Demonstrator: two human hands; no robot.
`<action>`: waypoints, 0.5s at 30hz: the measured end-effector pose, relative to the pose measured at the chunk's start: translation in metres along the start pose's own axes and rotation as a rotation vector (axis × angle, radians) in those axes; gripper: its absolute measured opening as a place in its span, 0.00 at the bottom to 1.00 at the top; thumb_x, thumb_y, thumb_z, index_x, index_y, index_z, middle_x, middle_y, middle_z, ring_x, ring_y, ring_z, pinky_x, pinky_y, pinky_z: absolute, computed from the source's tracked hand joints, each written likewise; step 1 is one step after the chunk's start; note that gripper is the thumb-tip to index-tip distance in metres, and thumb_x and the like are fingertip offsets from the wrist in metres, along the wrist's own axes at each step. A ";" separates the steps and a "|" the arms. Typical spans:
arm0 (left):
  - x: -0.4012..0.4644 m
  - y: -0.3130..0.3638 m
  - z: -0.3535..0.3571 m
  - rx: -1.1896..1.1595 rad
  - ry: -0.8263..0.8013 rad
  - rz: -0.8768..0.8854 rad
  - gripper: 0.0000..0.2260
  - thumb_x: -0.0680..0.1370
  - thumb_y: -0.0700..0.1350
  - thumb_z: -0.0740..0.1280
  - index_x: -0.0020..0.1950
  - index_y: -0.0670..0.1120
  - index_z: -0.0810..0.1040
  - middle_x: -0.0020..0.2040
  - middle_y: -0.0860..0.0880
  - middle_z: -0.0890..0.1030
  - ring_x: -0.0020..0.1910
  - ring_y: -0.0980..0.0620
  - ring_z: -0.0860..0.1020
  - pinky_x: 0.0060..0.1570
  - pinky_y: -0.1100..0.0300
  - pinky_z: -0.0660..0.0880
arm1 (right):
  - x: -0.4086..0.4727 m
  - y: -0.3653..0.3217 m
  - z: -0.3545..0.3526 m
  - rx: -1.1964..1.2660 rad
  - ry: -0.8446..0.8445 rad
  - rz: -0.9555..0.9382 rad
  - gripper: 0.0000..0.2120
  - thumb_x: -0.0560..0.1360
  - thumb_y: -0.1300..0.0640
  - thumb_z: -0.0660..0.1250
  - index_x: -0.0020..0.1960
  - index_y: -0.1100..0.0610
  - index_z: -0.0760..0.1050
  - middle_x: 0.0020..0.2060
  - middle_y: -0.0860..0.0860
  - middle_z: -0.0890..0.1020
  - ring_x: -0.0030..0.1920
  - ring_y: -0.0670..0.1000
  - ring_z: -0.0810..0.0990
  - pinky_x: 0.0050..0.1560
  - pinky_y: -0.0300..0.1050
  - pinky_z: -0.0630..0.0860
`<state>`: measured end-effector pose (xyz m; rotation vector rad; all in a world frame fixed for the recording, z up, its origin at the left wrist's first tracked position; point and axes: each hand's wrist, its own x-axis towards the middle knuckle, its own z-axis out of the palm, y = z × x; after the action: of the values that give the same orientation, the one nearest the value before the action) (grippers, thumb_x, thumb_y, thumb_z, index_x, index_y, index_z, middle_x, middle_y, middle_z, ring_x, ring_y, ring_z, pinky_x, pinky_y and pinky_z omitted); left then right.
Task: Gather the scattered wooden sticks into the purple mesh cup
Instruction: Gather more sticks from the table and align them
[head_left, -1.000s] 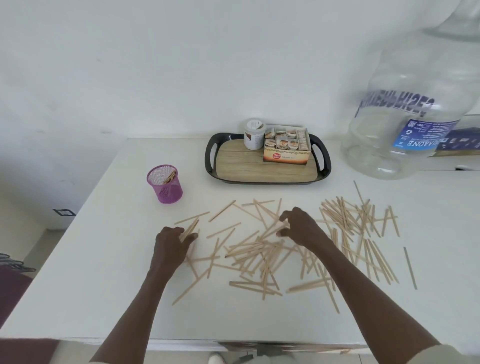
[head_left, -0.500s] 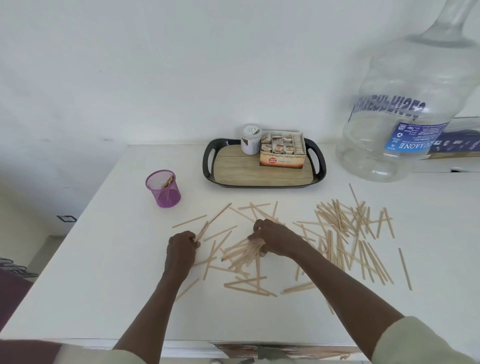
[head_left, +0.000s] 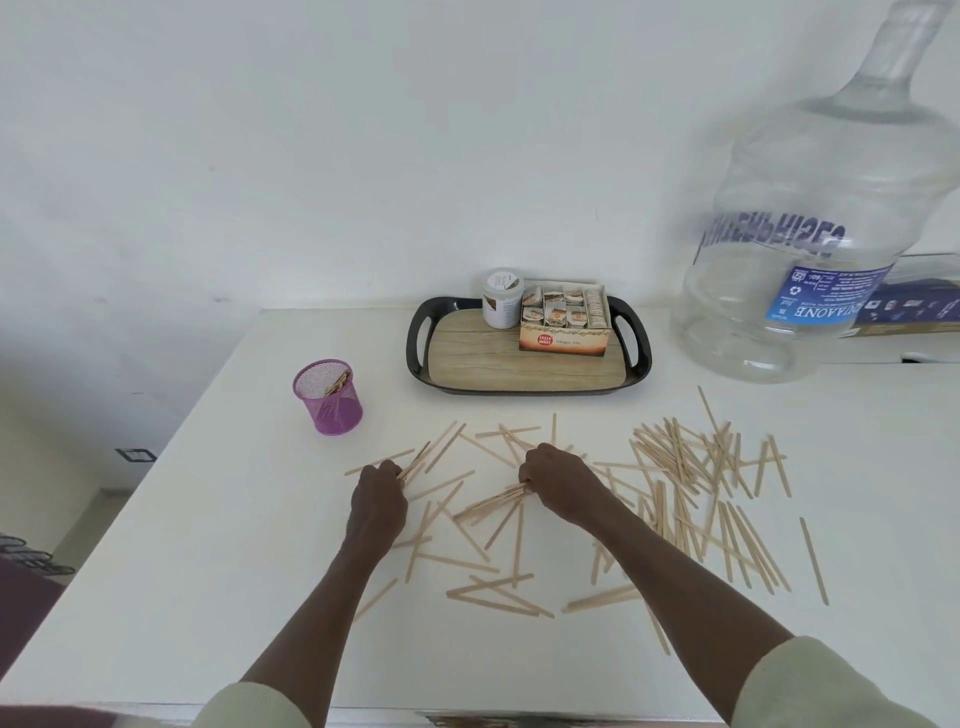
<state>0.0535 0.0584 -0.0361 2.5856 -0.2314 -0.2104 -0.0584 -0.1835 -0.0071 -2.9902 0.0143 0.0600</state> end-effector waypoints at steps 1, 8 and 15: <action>0.002 0.004 0.001 -0.015 0.009 0.028 0.11 0.79 0.34 0.57 0.55 0.41 0.77 0.51 0.40 0.76 0.51 0.39 0.76 0.44 0.55 0.67 | 0.000 0.001 -0.002 0.015 0.019 0.010 0.11 0.76 0.68 0.59 0.45 0.59 0.80 0.44 0.54 0.80 0.52 0.54 0.75 0.41 0.47 0.71; 0.006 0.050 0.010 -0.730 -0.106 -0.132 0.10 0.81 0.34 0.55 0.53 0.42 0.75 0.41 0.48 0.81 0.38 0.52 0.75 0.37 0.63 0.71 | 0.012 0.001 -0.023 0.197 0.135 0.118 0.10 0.77 0.60 0.65 0.38 0.59 0.79 0.33 0.50 0.78 0.39 0.50 0.71 0.39 0.44 0.68; 0.011 0.080 0.021 -1.172 -0.186 -0.437 0.16 0.78 0.31 0.51 0.54 0.41 0.76 0.37 0.49 0.73 0.30 0.55 0.66 0.31 0.63 0.64 | 0.023 -0.007 -0.042 0.509 0.249 0.289 0.10 0.73 0.62 0.70 0.34 0.62 0.80 0.25 0.48 0.75 0.30 0.48 0.71 0.34 0.40 0.67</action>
<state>0.0500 -0.0217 -0.0134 1.4122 0.3233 -0.5476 -0.0337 -0.1831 0.0345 -2.4465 0.4226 -0.2459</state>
